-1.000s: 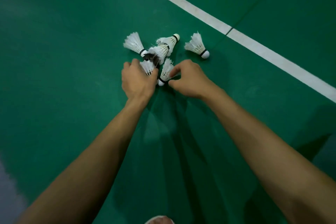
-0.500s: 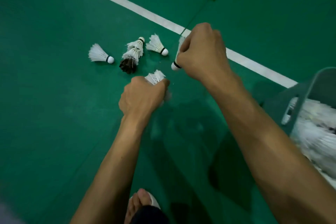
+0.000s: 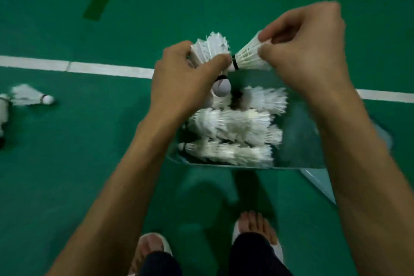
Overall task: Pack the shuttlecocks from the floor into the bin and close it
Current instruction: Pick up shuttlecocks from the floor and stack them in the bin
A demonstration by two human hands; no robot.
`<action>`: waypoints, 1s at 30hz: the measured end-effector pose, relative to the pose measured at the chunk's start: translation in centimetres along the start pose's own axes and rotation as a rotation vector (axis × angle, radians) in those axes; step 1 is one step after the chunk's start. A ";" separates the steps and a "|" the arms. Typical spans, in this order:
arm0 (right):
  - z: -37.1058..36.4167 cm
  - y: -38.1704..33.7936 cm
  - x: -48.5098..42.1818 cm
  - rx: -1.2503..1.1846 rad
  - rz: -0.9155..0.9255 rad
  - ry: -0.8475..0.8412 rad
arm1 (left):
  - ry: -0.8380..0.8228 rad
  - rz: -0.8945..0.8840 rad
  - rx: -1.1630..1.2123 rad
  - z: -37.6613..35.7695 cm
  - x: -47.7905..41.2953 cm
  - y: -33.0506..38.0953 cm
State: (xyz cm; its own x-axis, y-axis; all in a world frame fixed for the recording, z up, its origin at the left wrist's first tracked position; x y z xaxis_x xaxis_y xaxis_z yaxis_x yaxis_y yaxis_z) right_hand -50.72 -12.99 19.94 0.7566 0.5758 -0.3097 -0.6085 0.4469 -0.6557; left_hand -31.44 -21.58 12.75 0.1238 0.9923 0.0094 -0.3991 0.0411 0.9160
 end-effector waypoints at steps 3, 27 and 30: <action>3.3 6.9 -0.2 0.154 -0.060 0.014 | -0.168 -0.062 -0.092 -6.8 1.7 1.1; -4.4 19.4 6.5 0.053 -0.681 -0.163 | -0.567 0.133 -0.420 -10.3 5.9 -6.7; -5.6 19.4 6.1 0.088 -0.663 -0.209 | -0.562 0.120 -0.437 -10.7 5.9 -6.8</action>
State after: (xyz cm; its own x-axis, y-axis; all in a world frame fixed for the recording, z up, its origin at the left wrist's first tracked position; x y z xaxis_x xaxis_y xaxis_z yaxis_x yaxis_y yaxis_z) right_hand -56.58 -4.63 1.47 0.9184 0.2781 0.2815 -0.0579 0.7982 -0.5996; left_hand -37.68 -14.76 2.29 0.4579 0.7874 0.4127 -0.7518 0.0952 0.6525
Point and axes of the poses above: each hand's wrist, its own x-axis away from the middle knuckle, its own z-axis out of the back of the hand, y = z × x, the point moved 10 cm from there along -x, towards the middle knuckle, and after that the axes turned 14 degrees about y, right-handed, at the moved point
